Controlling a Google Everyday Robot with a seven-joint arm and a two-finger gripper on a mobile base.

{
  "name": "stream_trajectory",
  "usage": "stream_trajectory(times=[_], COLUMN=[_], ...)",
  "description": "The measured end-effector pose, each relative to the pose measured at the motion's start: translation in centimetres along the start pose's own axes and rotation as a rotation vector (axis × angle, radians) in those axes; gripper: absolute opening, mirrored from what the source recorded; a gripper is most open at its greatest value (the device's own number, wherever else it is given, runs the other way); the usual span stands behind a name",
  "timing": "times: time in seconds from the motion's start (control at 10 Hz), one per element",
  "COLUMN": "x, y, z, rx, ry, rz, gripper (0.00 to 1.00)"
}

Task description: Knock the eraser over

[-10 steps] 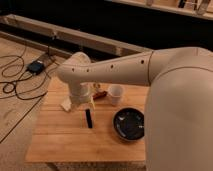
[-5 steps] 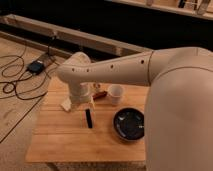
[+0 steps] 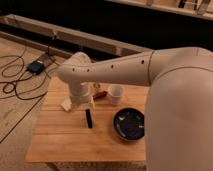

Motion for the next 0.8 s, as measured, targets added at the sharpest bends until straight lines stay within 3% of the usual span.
stream_trajectory(times=[0.5, 0.8], x=[-2.8, -2.4], y=[-1.5, -1.4], z=[4.1, 5.8], rx=[-0.041, -0.065], ry=[-0.037, -0.017], rz=[-0.108, -0.154], gripper=[0.65, 0.65])
